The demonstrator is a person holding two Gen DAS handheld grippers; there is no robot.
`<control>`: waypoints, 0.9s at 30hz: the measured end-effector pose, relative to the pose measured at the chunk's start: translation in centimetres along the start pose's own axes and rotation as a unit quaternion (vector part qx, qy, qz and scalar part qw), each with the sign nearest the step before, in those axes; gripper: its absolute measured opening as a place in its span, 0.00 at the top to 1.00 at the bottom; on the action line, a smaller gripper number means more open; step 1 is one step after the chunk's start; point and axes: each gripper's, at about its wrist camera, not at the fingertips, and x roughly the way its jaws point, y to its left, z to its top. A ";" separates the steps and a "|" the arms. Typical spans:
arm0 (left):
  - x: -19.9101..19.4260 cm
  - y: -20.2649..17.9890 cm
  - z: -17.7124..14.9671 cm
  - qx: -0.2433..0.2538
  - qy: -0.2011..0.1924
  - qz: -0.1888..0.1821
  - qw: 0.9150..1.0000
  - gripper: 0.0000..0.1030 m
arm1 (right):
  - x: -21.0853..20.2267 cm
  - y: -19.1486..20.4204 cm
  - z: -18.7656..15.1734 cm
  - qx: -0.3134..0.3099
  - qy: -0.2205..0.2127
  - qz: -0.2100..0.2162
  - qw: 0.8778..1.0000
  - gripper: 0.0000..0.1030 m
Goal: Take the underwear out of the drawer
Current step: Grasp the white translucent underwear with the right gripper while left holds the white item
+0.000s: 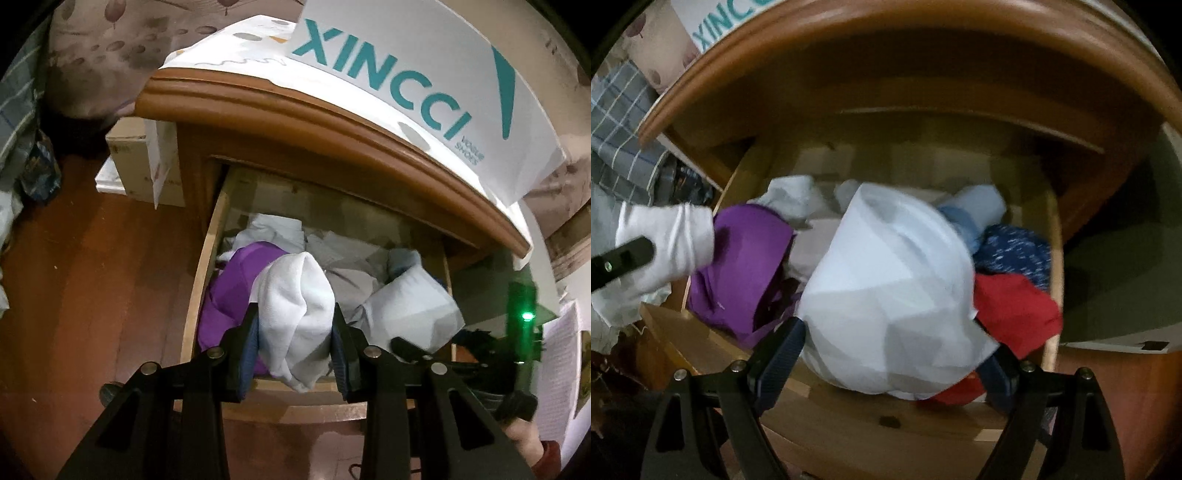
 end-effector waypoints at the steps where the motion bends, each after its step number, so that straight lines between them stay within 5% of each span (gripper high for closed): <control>1: -0.2 0.2 0.1 -0.006 -0.003 0.000 1.000 0.70 | 0.3 0.3 0.1 -0.002 0.006 0.000 1.000 0.14; 11: -0.3 0.6 0.5 -0.021 -0.002 -0.025 0.999 0.69 | 2.5 3.4 1.7 -0.048 0.051 -0.055 0.996 0.14; 19: -0.6 1.6 0.9 -0.034 -0.005 -0.009 0.999 0.69 | 3.6 3.4 2.4 -0.054 0.065 -0.064 0.994 0.14; 27: -0.2 2.0 1.0 -0.041 0.002 0.001 0.999 0.69 | 2.7 3.4 1.3 -0.074 0.045 -0.073 0.994 0.57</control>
